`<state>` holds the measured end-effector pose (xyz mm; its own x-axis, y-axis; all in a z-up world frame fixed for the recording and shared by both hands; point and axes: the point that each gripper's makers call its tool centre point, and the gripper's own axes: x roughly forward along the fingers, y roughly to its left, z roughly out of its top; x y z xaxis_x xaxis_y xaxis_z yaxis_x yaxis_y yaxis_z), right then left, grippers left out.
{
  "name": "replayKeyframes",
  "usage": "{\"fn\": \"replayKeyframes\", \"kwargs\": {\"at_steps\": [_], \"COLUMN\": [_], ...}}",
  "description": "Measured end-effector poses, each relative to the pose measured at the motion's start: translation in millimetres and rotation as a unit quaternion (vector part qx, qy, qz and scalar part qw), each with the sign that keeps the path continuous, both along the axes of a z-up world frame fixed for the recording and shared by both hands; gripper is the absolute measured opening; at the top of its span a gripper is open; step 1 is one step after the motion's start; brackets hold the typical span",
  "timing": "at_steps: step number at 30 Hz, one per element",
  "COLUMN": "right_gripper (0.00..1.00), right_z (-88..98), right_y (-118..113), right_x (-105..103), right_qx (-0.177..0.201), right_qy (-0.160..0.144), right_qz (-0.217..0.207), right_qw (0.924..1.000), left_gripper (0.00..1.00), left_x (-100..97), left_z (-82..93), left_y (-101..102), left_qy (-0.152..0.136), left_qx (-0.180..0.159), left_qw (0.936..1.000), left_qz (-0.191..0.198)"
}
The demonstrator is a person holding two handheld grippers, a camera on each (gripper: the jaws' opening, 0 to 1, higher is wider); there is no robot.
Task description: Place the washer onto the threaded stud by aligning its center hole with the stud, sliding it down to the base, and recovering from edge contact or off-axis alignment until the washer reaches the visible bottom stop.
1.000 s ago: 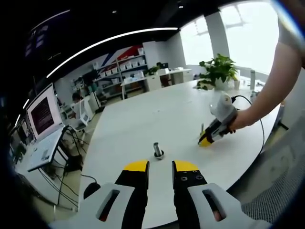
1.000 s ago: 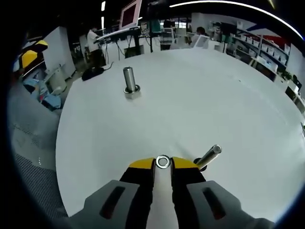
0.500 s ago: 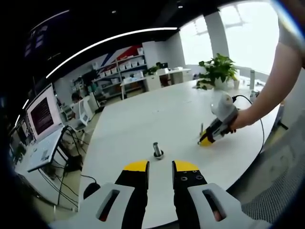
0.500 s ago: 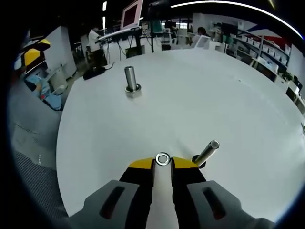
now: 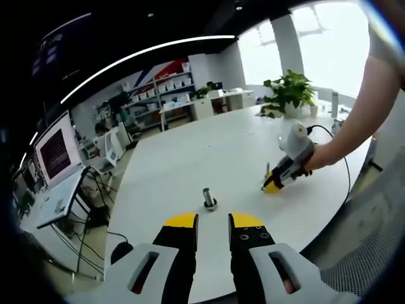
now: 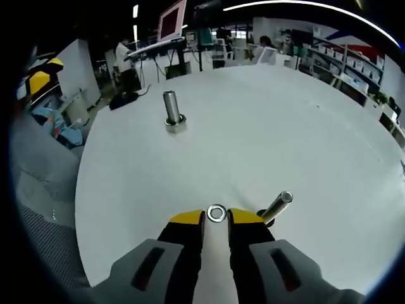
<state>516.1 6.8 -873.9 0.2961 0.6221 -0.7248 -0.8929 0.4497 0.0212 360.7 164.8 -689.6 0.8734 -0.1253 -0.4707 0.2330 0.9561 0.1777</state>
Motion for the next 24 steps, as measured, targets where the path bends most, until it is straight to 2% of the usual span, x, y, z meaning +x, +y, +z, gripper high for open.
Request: {"fn": "replayKeyframes", "kwargs": {"at_steps": [24], "right_gripper": [0.14], "right_z": [0.3], "right_y": [-5.5], "right_x": [-0.4], "right_qx": [-0.021], "right_qy": [0.001], "right_qz": [-0.001], "right_qw": [0.9998], "left_gripper": [0.17], "left_x": [-0.2], "left_z": [-1.8], "left_y": [-1.0], "left_qy": [0.004], "left_qx": [0.001], "left_qw": [1.0000], "left_qz": [-0.003]}}
